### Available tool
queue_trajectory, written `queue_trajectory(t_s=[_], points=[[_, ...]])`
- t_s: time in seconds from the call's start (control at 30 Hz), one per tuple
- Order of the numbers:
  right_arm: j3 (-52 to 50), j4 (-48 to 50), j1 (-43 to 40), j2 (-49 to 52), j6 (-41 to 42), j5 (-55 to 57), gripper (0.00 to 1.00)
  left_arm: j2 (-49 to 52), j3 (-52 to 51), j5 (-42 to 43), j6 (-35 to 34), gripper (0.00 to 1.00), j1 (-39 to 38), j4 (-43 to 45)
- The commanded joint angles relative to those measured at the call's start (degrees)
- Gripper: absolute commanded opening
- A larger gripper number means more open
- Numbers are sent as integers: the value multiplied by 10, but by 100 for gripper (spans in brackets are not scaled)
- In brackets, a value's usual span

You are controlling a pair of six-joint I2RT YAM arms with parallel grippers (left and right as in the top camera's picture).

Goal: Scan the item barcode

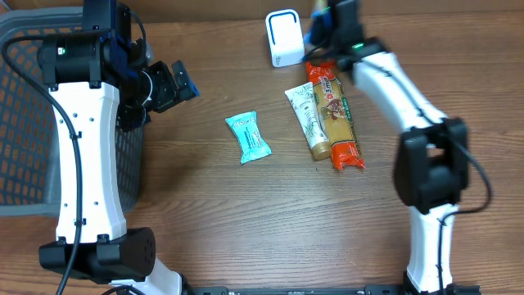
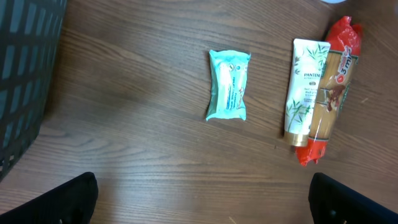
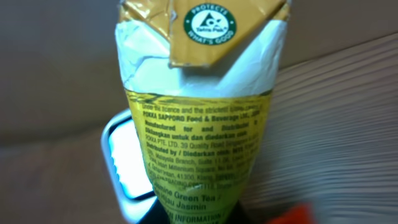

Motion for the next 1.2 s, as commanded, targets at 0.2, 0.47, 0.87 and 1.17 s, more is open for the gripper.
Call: queue_trajectory(t_s=[0.2, 0.47, 0.87, 1.17], points=[[21, -187, -226, -193, 32, 16, 10, -2, -2, -3, 11, 100, -5, 1], [19, -312, -406, -180, 32, 16, 10, -2, -2, -3, 11, 100, -5, 0], [-7, -308, -626, -113, 30, 20, 11, -2, -2, -3, 11, 100, -5, 1], [-7, -251, -683, -48, 26, 20, 16, -2, -2, -3, 11, 100, -5, 1]])
